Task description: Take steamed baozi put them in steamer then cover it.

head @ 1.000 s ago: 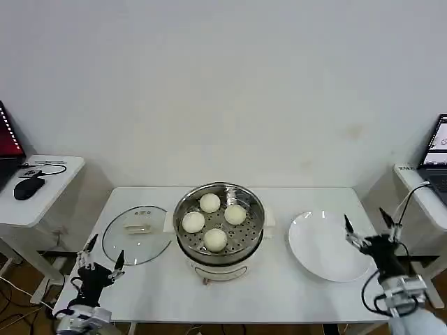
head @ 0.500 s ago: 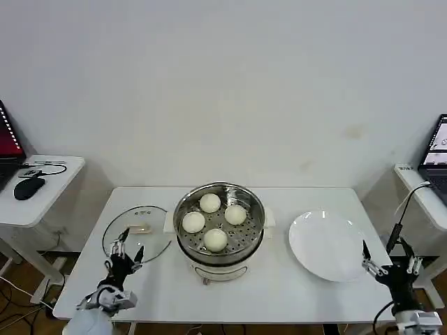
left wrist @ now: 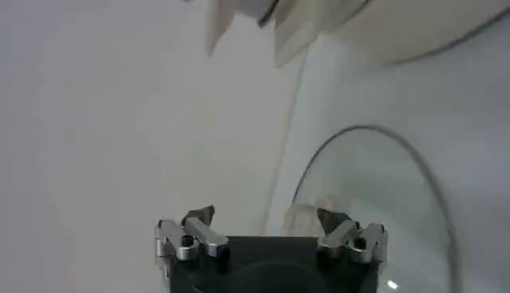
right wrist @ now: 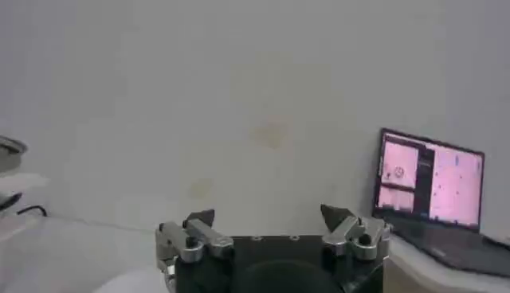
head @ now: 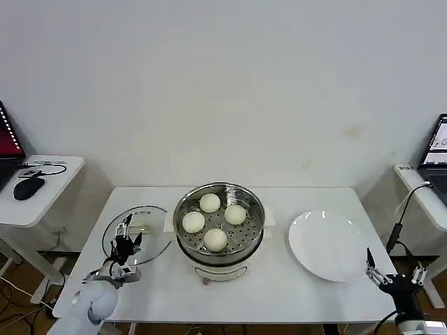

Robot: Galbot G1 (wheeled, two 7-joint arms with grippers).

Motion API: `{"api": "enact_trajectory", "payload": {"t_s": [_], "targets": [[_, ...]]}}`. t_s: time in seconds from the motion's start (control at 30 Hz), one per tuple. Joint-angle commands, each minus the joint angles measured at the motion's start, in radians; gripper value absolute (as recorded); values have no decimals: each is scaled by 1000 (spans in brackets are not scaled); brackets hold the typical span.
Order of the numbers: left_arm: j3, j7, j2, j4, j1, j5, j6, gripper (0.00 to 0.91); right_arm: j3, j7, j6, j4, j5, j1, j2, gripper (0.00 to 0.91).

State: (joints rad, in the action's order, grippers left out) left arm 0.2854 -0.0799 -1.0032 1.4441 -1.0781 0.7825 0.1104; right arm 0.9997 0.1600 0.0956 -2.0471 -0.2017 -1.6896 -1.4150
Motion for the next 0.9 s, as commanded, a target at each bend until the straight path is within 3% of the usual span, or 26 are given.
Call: {"api": "enact_trajectory", "payload": {"t_s": [0.03, 0.9], "targets": [[-43, 8, 9, -98, 90, 16, 11, 907, 3, -8, -19, -19, -24, -20, -11, 907], [-80, -1, -38, -268, 234, 83, 21, 907, 9, 0, 13, -34, -12, -52, -54, 907]]}}
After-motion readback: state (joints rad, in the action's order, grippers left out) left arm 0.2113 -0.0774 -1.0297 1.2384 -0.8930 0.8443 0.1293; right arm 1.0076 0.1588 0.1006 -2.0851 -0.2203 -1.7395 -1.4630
